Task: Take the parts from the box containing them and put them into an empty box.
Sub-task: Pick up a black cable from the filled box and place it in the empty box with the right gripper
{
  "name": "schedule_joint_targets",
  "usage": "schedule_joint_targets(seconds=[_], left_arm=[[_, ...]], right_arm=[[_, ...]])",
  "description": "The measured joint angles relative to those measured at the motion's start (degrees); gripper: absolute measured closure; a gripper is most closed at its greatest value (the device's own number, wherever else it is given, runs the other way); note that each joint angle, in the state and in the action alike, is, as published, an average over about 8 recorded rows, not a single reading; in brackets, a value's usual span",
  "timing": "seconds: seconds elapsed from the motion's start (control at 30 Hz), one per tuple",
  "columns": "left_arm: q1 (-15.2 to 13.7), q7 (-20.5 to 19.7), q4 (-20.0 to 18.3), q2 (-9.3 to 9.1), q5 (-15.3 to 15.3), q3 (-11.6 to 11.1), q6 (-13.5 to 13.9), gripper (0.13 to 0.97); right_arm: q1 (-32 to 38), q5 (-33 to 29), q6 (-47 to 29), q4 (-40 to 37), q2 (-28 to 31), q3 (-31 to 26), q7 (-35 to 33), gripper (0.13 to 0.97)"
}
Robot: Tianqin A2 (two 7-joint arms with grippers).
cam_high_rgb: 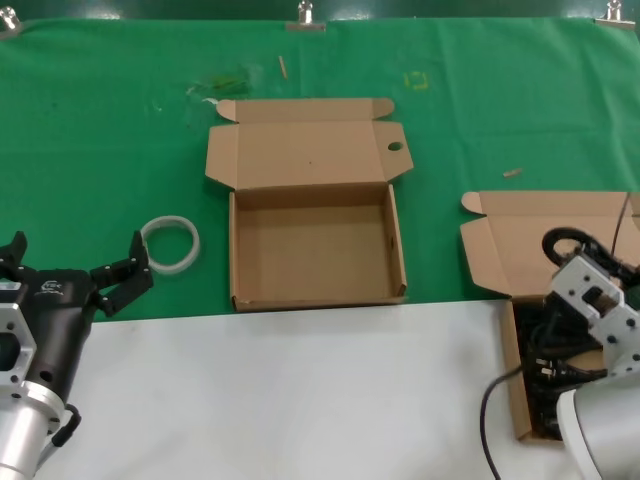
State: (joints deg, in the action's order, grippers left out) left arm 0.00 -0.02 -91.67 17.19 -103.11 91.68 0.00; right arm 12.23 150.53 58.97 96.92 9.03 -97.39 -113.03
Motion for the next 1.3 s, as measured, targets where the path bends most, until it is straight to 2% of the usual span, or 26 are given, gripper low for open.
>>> schedule_joint_targets(seconds=[0.2, 0.43, 0.8, 1.0, 1.3], left_arm=[[0.00, 0.00, 0.00, 0.00, 0.00, 0.00, 0.00, 0.132], [0.00, 0.00, 0.00, 0.00, 0.00, 0.00, 0.00, 0.132], [0.00, 0.00, 0.00, 0.00, 0.00, 0.00, 0.00, 0.132], [0.00, 0.00, 0.00, 0.00, 0.00, 0.00, 0.00, 0.132], [0.00, 0.00, 0.00, 0.00, 0.00, 0.00, 0.00, 0.132]], right_arm=[[2.90, -2.49, -0.08, 2.20, -0.01, -5.17, 0.62, 0.884], [8.31, -3.12, -5.31, -4.19, -0.01, -13.61, 4.30, 0.884], [14.63, 2.52, -16.36, -15.81, 0.11, -26.23, 13.60, 0.884], [16.60, 5.97, -19.66, -18.12, 0.15, -31.91, 18.88, 0.884], [17.97, 7.07, -21.13, -18.83, 0.22, -36.75, 27.40, 0.884]])
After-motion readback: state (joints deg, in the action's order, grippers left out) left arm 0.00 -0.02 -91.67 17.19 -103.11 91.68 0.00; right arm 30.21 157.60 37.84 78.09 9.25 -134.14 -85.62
